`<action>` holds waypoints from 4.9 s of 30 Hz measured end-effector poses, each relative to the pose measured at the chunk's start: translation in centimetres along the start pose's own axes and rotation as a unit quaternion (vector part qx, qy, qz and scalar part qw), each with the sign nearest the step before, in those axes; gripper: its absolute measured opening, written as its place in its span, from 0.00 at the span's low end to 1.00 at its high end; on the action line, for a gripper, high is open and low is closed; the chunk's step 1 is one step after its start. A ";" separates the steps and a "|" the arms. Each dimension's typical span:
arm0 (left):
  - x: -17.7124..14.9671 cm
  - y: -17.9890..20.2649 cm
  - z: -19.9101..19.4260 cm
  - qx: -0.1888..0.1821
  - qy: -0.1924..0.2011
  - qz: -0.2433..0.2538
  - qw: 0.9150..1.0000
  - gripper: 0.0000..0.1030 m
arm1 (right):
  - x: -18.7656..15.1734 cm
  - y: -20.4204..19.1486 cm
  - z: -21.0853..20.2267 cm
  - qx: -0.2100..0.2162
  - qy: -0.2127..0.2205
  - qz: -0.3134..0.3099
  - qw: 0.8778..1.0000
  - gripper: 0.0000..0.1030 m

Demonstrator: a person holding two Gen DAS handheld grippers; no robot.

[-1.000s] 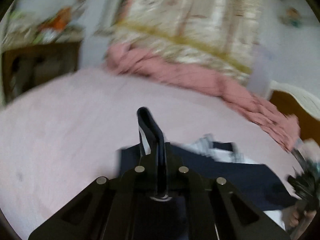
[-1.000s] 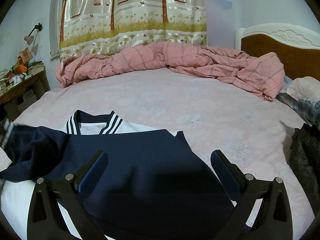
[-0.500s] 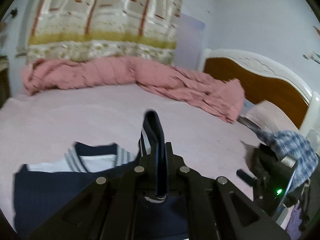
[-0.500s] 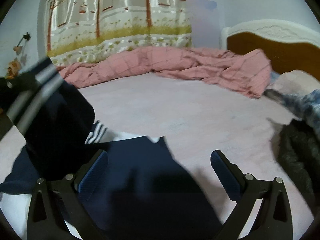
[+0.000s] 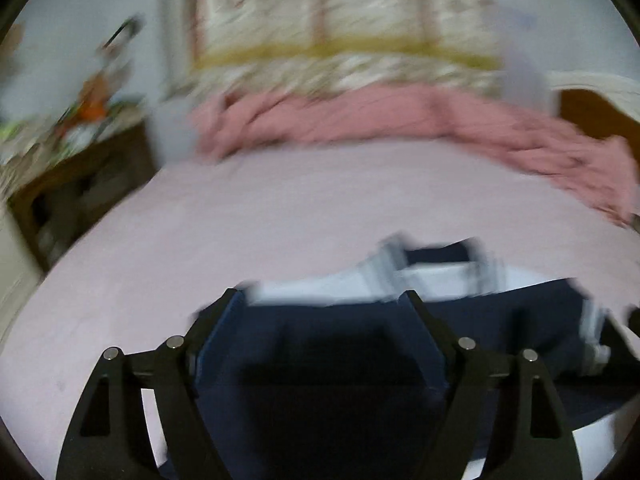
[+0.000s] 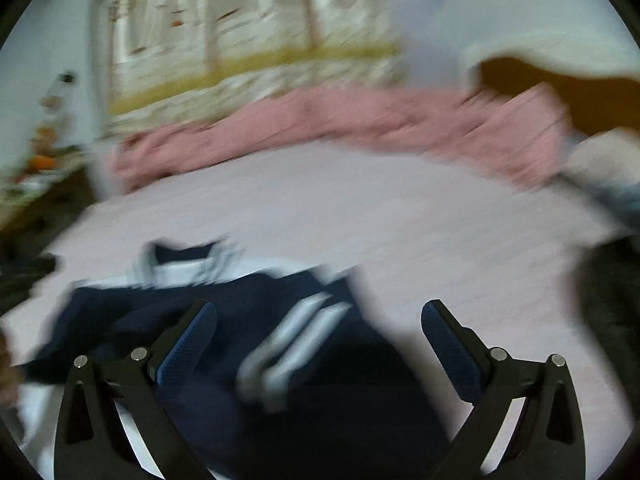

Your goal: Fold large clothes

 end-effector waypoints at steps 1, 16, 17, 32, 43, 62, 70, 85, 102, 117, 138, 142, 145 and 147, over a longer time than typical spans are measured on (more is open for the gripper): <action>-0.5 -2.1 0.7 -0.011 -0.006 -0.022 1.000 0.76 | 0.0 -0.8 1.3 0.066 -0.036 -0.006 0.997 1.00; -3.2 -7.9 9.2 -0.001 -0.133 -0.054 0.990 0.17 | 0.2 0.7 5.0 -0.011 -0.069 0.016 0.997 0.05; -3.2 -8.7 8.8 0.025 -0.125 -0.064 0.990 0.05 | 0.7 0.9 3.6 -0.022 -0.038 0.012 0.999 0.05; -3.4 -11.7 8.2 0.039 -0.103 -0.121 0.987 0.11 | 1.6 4.0 4.1 -0.100 -0.049 0.043 0.993 0.08; -3.3 -8.9 3.1 -0.069 -0.052 -0.059 0.994 0.65 | -0.6 -0.9 2.7 0.026 -0.059 -0.049 0.997 0.48; -6.3 -13.0 3.2 -0.024 -0.056 -0.121 0.991 0.62 | -1.2 2.3 3.5 -0.075 -0.076 -0.015 0.994 0.49; -10.3 -8.4 -8.3 -0.103 0.078 -0.047 0.991 0.73 | -5.5 2.4 -5.8 0.029 0.037 0.008 0.999 0.69; -19.9 -4.3 -17.4 -0.040 0.166 -0.001 0.985 1.00 | -19.0 0.1 -16.1 -0.039 0.065 -0.088 0.993 1.00; -24.7 -3.1 -17.1 -0.004 0.127 0.038 0.991 1.00 | -22.0 -1.6 -16.7 -0.072 0.048 -0.117 0.989 1.00; -24.9 -4.2 -11.4 -0.177 0.010 -0.028 0.984 1.00 | -23.5 1.5 -10.8 0.059 -0.069 -0.014 0.996 1.00; -20.3 -4.6 -5.5 -0.150 -0.068 -0.117 0.979 0.08 | -18.0 3.7 -5.1 0.028 -0.061 0.089 0.994 0.41; -21.2 -5.3 -8.5 -0.176 -0.003 -0.100 0.979 0.06 | -18.1 3.9 -6.3 0.036 -0.039 0.082 0.995 0.21; -22.7 -5.7 -9.8 -0.180 0.002 -0.102 0.978 0.06 | -19.0 3.8 -8.0 0.033 -0.016 0.069 0.997 0.18; -23.8 -6.2 -10.6 -0.182 0.007 -0.103 0.978 0.06 | -19.9 3.7 -9.6 0.040 0.000 0.059 0.997 0.18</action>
Point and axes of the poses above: each gripper's, at about its wrist camera, not at the fingertips, and z roughly the way its jaws point, y to its right, x to its top, the point moved 6 cm from there along z, roughly the way its jaws point, and after that the axes turned 15 degrees about -y, right-handed, at the moved point
